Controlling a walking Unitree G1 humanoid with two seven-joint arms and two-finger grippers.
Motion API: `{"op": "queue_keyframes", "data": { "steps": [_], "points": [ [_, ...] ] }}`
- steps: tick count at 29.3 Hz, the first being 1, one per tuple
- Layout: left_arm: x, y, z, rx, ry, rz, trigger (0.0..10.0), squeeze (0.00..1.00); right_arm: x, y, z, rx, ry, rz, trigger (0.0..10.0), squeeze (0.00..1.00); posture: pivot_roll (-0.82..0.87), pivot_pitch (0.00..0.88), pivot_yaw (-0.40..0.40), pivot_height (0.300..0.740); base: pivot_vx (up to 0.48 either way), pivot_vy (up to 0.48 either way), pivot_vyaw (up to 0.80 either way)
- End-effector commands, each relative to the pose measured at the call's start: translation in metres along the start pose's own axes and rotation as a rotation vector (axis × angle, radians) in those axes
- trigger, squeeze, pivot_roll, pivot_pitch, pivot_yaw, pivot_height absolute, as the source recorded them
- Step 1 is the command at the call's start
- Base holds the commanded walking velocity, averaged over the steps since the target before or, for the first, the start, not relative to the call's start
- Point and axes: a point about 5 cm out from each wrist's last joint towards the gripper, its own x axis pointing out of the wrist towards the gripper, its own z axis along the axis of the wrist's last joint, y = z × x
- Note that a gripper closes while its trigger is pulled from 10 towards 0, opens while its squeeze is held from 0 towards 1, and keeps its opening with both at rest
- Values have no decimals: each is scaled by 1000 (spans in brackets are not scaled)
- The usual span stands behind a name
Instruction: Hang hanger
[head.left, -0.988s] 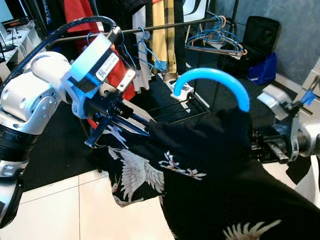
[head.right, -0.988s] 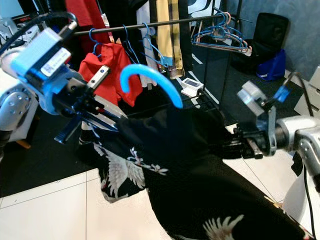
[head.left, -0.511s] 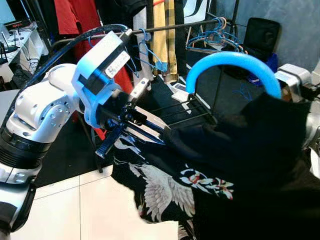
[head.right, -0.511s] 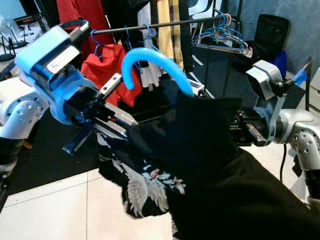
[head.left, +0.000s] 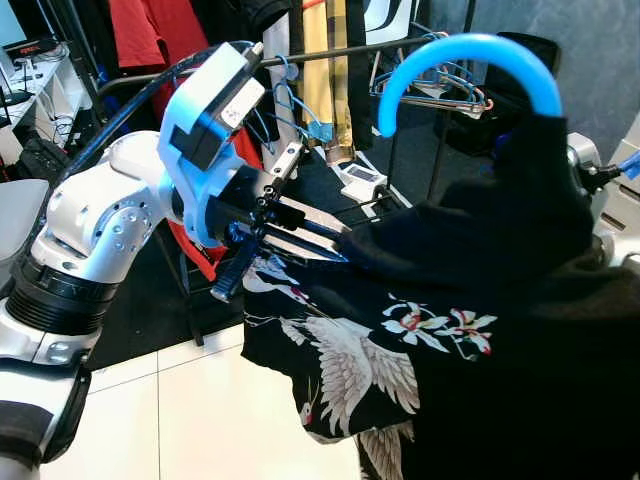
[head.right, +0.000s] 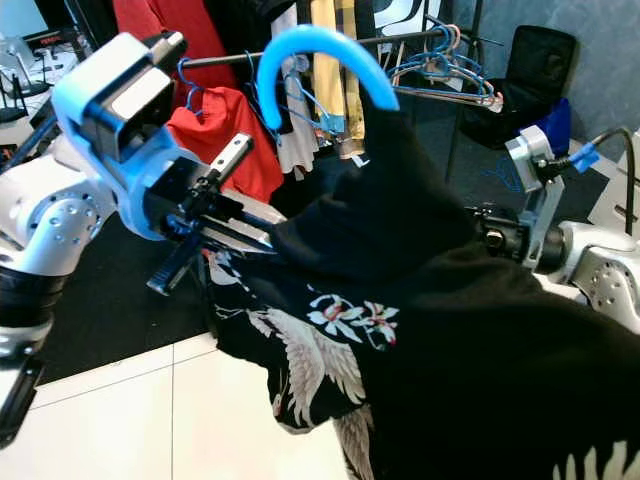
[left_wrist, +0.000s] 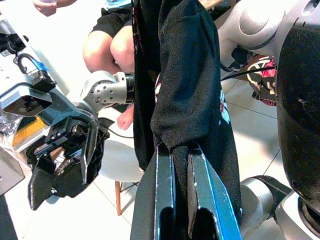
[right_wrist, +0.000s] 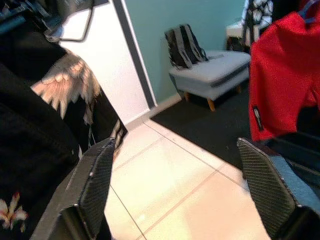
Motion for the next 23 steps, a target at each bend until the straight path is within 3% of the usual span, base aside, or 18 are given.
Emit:
{"op": "queue_keyframes", "data": {
  "steps": [1,2,4,5,7,8,9,10,12,13,15,16,21,22,23],
  "points": [
    [-2,1,4,19,-16,14,8980,0,1,1,0,-13,5,10,10000,1000,-18,22,49,740,0,0,0],
    [-4,2,6,31,-26,42,8784,0,-7,-7,2,-21,-21,-94,10000,1000,-21,23,52,740,0,0,0],
    [-4,2,6,31,-26,42,8784,0,-7,-7,2,-21,-21,-94,10000,1000,-21,23,52,740,0,0,0],
    [-7,7,9,74,-21,111,8902,0,-18,-8,12,-39,-103,-140,10000,1000,-22,24,54,740,0,0,0],
    [-7,7,9,74,-21,111,8902,0,-18,-8,12,-39,-103,-140,10000,1000,-22,24,54,740,0,0,0],
    [-14,18,9,141,9,223,8627,0,-35,1,23,-68,-200,-141,10000,392,-21,25,54,740,0,0,0],
    [-14,18,9,141,9,223,8627,0,-35,1,23,-68,-200,-141,10000,392,-21,25,54,740,0,0,0],
    [-22,28,10,184,20,312,8510,0,-54,12,30,-89,-285,-143,10000,0,-19,28,58,740,0,0,0],
    [-22,28,10,184,20,312,8510,0,-54,12,30,-89,-285,-143,10000,0,-19,28,58,740,0,0,0],
    [-30,33,12,209,26,369,8667,0,-71,23,32,-109,-332,-155,10000,0,-24,30,64,740,0,0,0],
    [-30,33,12,209,26,369,8667,0,-71,23,32,-109,-332,-155,10000,0,-24,30,64,740,0,0,0],
    [-37,37,16,221,13,399,8745,0,-87,32,30,-110,-358,-186,10000,0,-32,31,69,740,0,0,0],
    [-37,37,16,221,13,399,8745,0,-87,32,30,-110,-358,-186,10000,0,-32,31,69,740,0,0,0],
    [-42,38,22,232,-9,404,8784,0,-99,40,26,-95,-370,-207,10000,0,-43,31,75,740,0,0,0],
    [-42,38,22,232,-9,404,8784,0,-99,40,26,-95,-370,-207,10000,0,-43,31,75,740,0,0,0]
  ]
}}
